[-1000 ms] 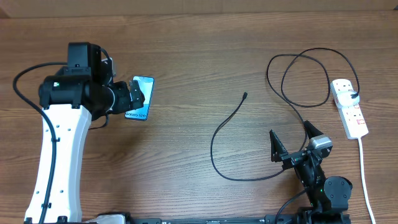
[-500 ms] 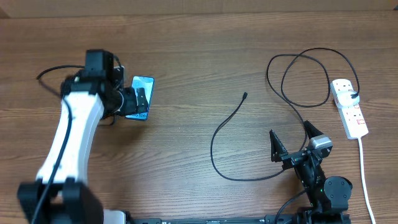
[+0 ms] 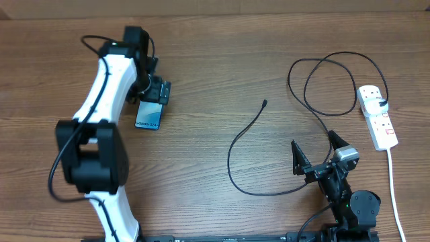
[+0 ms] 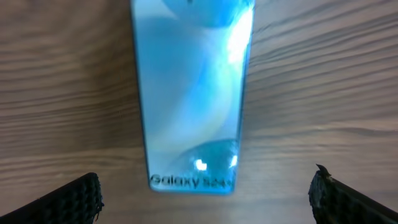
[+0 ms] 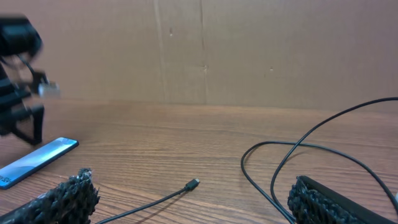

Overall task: Plug charger to phone and switch on socket
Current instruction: 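Close the left gripper on the phone's sides and lift it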

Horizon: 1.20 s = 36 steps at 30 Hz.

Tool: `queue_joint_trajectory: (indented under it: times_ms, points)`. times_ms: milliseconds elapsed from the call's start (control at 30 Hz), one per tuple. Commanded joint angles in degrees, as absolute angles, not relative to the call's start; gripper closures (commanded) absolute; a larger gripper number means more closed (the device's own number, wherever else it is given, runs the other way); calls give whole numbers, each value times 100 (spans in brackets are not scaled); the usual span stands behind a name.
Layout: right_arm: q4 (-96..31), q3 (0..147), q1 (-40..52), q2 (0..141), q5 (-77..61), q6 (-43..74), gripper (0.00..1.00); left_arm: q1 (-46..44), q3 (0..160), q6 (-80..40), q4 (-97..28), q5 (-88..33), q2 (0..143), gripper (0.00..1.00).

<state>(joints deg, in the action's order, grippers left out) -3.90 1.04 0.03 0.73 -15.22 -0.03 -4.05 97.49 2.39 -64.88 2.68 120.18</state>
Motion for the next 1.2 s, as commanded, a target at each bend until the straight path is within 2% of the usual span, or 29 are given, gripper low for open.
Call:
queue_joint_trajectory:
  times_ms: [0,400,767,900,1033,1100,1167]
  points:
    - [-351,45,32,16,-1529,-27,0,-368,9830,388,-6488,458,12492,0]
    - [-351,45,32,16,-1529,-27,0,-296,9826,381,-6062,486,12776,0]
    - [-351,45,32,16,-1529,-27,0,-434,9494,152,-5819,-158,12809,21]
    - [-351,45,32,16,-1529,-27,0,-508,9494,-73,-6189,-158,12809,22]
    - [-351,45,32,16,-1529,-27,0,-633,9494,-93,-6545,-154,12809,29]
    - [-351,45,32,16,-1529,-27,0,-687,9494,-191,-6641,-145,12809,29]
    - [-351,45,32,16,-1529,-27,0,-744,9494,-320,-6637,-78,12809,25]
